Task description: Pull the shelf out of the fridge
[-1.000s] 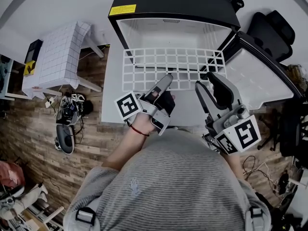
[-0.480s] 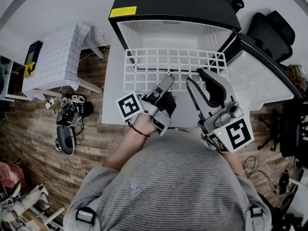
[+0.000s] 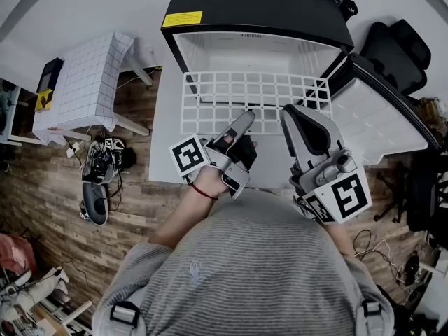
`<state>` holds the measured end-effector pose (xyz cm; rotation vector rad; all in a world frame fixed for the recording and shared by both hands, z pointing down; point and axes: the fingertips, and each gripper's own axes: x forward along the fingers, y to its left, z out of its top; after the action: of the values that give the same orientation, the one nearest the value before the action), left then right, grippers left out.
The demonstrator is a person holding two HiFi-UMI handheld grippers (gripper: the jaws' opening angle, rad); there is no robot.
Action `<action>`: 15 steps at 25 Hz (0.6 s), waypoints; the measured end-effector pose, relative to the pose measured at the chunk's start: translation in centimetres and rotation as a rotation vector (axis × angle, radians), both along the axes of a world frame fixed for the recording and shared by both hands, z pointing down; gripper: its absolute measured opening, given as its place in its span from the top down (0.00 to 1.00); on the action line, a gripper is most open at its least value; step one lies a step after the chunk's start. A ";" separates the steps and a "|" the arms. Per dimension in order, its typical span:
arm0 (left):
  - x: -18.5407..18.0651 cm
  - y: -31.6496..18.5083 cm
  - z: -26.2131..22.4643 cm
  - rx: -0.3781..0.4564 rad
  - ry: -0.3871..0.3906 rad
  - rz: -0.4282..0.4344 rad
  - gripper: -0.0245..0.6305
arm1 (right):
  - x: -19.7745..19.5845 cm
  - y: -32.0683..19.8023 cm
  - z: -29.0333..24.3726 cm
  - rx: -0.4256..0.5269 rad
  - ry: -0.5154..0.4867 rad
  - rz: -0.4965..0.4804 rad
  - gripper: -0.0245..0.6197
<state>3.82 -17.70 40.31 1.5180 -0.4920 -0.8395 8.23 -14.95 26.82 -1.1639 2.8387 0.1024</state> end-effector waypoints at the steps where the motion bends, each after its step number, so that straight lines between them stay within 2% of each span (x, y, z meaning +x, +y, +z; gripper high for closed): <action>1: 0.0 -0.1 0.0 0.001 0.001 0.000 0.91 | 0.0 0.0 0.0 0.003 0.005 0.000 0.94; 15: 0.2 -0.3 0.1 0.000 0.004 0.002 0.91 | -0.1 -0.5 0.0 0.005 0.021 0.005 0.94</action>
<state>4.02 -18.00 40.38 1.5162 -0.4871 -0.8404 8.14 -15.45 26.82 -1.1766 2.8519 0.1234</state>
